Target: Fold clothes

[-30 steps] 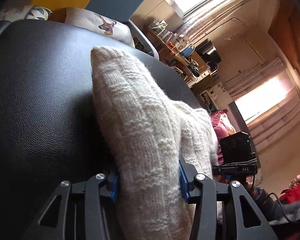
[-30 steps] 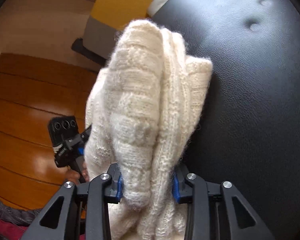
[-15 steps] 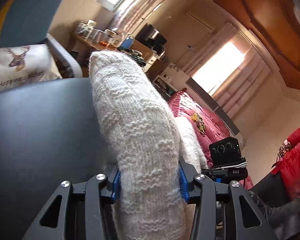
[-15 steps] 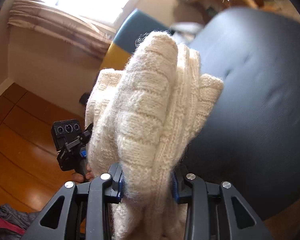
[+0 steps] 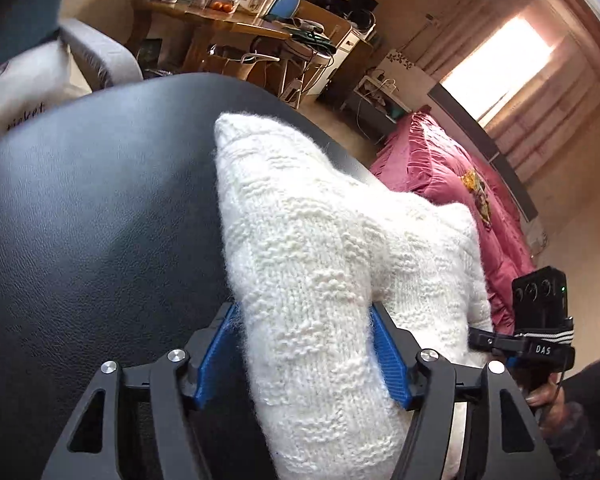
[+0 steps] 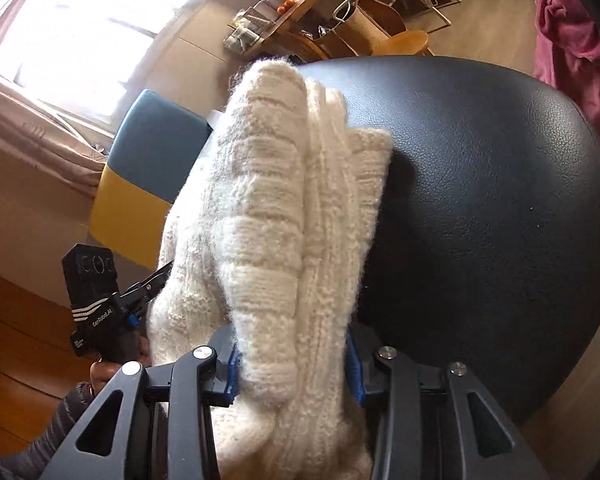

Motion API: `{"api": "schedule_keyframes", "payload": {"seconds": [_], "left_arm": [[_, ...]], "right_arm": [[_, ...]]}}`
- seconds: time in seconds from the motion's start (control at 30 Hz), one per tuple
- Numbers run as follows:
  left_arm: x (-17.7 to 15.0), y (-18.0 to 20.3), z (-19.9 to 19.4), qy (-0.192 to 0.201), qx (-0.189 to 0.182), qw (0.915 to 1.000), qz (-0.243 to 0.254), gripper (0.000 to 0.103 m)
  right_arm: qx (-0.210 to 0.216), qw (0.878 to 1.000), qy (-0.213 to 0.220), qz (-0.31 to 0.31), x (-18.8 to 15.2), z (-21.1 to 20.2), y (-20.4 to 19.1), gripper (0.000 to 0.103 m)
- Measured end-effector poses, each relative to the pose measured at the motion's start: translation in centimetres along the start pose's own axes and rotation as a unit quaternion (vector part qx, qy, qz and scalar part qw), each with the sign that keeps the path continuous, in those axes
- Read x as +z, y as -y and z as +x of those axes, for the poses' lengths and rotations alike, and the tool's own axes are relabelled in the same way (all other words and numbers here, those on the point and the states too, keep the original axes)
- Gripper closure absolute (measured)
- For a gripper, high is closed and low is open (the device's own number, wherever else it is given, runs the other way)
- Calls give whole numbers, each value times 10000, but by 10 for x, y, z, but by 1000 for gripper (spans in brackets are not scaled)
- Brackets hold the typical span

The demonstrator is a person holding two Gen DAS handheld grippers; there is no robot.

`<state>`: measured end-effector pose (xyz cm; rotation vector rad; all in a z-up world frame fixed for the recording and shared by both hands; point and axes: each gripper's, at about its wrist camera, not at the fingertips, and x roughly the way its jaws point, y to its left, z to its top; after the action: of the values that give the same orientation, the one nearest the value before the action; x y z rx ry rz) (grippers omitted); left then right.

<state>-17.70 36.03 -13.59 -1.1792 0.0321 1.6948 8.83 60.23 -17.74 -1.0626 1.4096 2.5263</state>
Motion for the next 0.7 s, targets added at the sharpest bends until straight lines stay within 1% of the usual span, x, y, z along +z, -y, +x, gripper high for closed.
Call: {"api": "schedule_keyframes", "payload": {"seconds": [0.03, 0.07, 0.1, 0.17, 0.2, 0.23, 0.3, 0.33, 0.4, 0.47, 0.5, 0.53, 0.57, 0.6, 0.67, 0.7], "left_arm": [[1, -1, -5, 45, 33, 10000, 14, 29], [3, -2, -11, 101, 88, 9999, -2, 29], [4, -1, -21, 249, 162, 9996, 10, 29], [4, 4, -40, 568, 322, 9979, 59, 29], [2, 7, -48, 713, 406, 9966, 89, 29], [3, 12, -56, 819, 384, 9958, 127, 29], [0, 23, -66, 954, 268, 9945, 328, 29], [-3, 30, -69, 986, 225, 9938, 456, 29], [-8, 46, -66, 960, 141, 9925, 749, 29], [-8, 67, -54, 860, 48, 9913, 995, 29], [-10, 76, -47, 803, 33, 9906, 1104, 29], [-13, 83, -40, 719, 84, 9900, 1214, 29], [-17, 86, -32, 565, 159, 9906, 1238, 29], [-22, 87, -22, 395, 236, 9912, 1242, 29], [-33, 87, -7, 304, 500, 9900, 1287, 30], [-38, 88, -3, 379, 643, 9881, 1342, 29]], "right_arm": [[-19, 10000, 48, -34, 1, -4, -1, 58], [-39, 9999, 95, -68, 1, -8, -3, 54], [-58, 9998, 143, -103, 2, -12, -4, 52], [-96, 9995, 238, -171, 3, -20, -7, 52], [-255, 9984, 361, -363, 3, -28, -14, 52], [-500, 9950, 543, -670, 4, -37, -25, 52], [-714, 9825, 842, -1497, 5, -64, -60, 52], [-791, 9755, 862, -1863, 8, -64, -78, 52], [-937, 9589, 815, -2549, 14, -55, -116, 55], [-1153, 9469, 598, -2942, 21, -30, -139, 60], [-1255, 9423, 434, -3074, 22, -18, -143, 62], [-1423, 9392, 228, -3115, 18, -7, -136, 67], [-1615, 9360, 11, -3129, 13, 3, -126, 77], [-1805, 9319, -205, -3140, 9, 13, -117, 78], [-1740, 9380, -52, -2996, -2, 12, -94, 79], [-1712, 9410, 64, -2919, -5, 11, -88, 80]]}}
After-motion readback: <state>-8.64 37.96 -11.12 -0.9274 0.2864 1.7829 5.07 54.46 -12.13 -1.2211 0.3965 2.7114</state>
